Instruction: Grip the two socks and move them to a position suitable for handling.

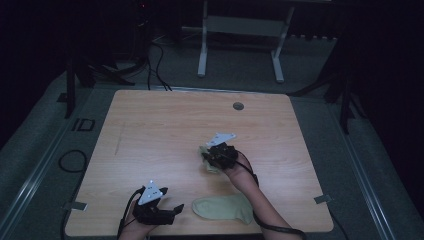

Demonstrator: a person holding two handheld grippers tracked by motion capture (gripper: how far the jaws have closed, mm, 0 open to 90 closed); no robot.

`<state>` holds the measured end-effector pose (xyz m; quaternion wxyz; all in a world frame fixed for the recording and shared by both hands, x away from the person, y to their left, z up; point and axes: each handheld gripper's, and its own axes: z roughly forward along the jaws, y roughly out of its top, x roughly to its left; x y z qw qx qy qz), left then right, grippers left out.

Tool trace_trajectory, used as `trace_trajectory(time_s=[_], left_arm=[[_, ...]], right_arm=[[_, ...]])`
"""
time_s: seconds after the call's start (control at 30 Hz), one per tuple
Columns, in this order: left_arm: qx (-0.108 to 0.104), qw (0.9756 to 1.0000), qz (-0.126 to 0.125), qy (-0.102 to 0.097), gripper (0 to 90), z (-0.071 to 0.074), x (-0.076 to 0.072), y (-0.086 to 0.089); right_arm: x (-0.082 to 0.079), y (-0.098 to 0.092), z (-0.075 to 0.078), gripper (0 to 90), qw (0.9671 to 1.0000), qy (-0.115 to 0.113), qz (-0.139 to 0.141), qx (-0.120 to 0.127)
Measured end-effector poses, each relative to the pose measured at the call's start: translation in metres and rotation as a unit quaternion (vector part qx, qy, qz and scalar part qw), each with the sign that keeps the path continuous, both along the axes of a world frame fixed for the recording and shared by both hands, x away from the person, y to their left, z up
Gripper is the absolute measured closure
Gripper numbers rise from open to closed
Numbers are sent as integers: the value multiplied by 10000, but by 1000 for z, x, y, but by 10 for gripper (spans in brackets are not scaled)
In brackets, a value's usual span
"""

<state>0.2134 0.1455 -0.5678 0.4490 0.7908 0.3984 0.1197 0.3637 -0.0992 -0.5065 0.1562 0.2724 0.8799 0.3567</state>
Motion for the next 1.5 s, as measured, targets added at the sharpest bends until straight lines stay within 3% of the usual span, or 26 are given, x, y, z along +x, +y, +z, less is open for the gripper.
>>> trace_trajectory(time_s=[0.17, 0.33, 0.47, 0.5, 0.6, 0.8, 0.83, 0.87, 0.93, 1.0, 1.07, 1.1, 1.2, 1.3, 1.37, 1.43, 1.47, 1.5], left_arm=[[-19, 10000, 18, 2, 161, 0, 0, -1], [-15, 10000, 16, 42, 161, 0, 0, -2], [-4, 10000, 23, 62, 168, 0, 1, -3], [4, 10000, 17, 71, 168, 0, 1, -4], [19, 10000, 16, 96, 169, -1, 2, -5], [-1, 9999, -3, 118, 169, -1, 2, -6], [2, 9999, -4, 131, 169, -1, 3, -6], [-2, 9999, -2, 122, 168, -1, 3, -6], [-20, 9999, -5, 132, 168, 2, 7, -8], [-70, 9999, -18, 139, 169, 3, 9, -9], [-99, 9998, -68, 134, 169, 7, 13, -12], [-81, 9998, -152, 122, 169, 12, 18, -16], [-83, 9997, -204, 76, 169, 19, 29, -25], [-38, 9996, -262, 55, 202, 22, 38, -34], [169, 9991, -398, 23, 204, 24, 51, -47], [169, 9991, -398, 23, 210, 24, 51, -47], [255, 9983, -517, 86, 248, 25, 69, -60], [292, 9981, -530, 113, 249, 25, 75, -64]], right_arm=[[-15, -29, 2, 798, 10000, -58, -32, -27], [-28, -42, -4, 795, 9999, -76, 15, -104], [-33, -44, -14, 795, 9997, -73, 80, -215], [-35, -43, -24, 795, 9995, 17, 96, -285], [-36, -39, -34, 784, 9990, -20, 125, -422], [-35, -35, -50, 746, 9986, 53, 114, -517], [-33, -36, -50, 683, 9991, 183, 77, -369], [-32, -36, -49, 634, 9989, 224, 71, -394], [-31, -37, -44, 587, 9989, 218, 80, -412], [-31, -40, -33, 538, 9995, 165, 69, -268], [-32, -44, -25, 527, 9998, 140, 39, -143], [-32, -49, -13, 524, 10000, 88, 0, 10], [-35, -57, -2, 543, 10000, 53, -16, 82], [-39, -63, -3, 585, 10000, 69, -8, 26], [-40, -65, -8, 603, 9999, 102, -12, -58], [-40, -66, -11, 610, 9999, 138, -28, -79], [-41, -67, -18, 616, 9997, 221, -10, -135], [-41, -66, -20, 619, 9995, 242, 7, -181]])
